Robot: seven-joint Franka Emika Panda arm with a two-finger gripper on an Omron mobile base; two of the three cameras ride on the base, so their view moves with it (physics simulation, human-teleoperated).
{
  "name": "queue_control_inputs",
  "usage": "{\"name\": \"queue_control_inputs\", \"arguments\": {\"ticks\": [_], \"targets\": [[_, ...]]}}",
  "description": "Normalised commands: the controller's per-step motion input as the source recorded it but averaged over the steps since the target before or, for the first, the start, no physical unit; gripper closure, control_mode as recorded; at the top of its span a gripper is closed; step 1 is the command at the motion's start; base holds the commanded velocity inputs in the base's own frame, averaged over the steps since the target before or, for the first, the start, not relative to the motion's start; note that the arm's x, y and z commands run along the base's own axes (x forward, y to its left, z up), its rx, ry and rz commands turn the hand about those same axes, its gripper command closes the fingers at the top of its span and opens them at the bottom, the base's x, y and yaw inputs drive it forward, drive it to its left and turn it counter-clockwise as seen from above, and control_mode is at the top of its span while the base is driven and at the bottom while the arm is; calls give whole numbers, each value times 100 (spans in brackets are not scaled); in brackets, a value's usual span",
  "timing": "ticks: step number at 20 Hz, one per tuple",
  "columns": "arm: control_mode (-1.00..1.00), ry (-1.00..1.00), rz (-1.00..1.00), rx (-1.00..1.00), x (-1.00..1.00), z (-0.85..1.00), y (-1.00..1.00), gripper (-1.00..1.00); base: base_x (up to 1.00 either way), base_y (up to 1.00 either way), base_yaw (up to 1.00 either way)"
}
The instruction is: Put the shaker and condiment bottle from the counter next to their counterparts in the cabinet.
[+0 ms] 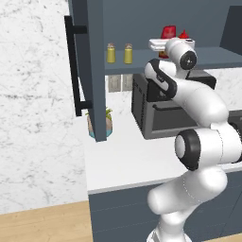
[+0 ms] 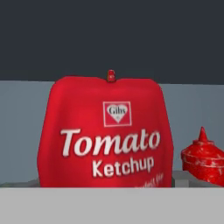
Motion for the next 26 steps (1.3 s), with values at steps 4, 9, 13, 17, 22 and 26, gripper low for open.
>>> {"name": "queue_control_inputs", "arguments": {"ticks": [4, 9, 13, 17, 22, 26], "targets": [[-100, 4, 0, 0, 19, -4, 0, 100, 0, 0, 0], [-100, 1, 0, 0, 18, -2, 0, 100, 0, 0, 0], [-100, 0, 0, 0, 21, 0, 0, -100, 0, 0, 0], [-100, 0, 0, 0, 15, 0, 0, -100, 0, 0, 0], [-100, 0, 0, 0, 0, 0, 0, -100, 0, 0, 0], [-100, 0, 0, 0, 0, 0, 0, -100, 0, 0, 0]]}}
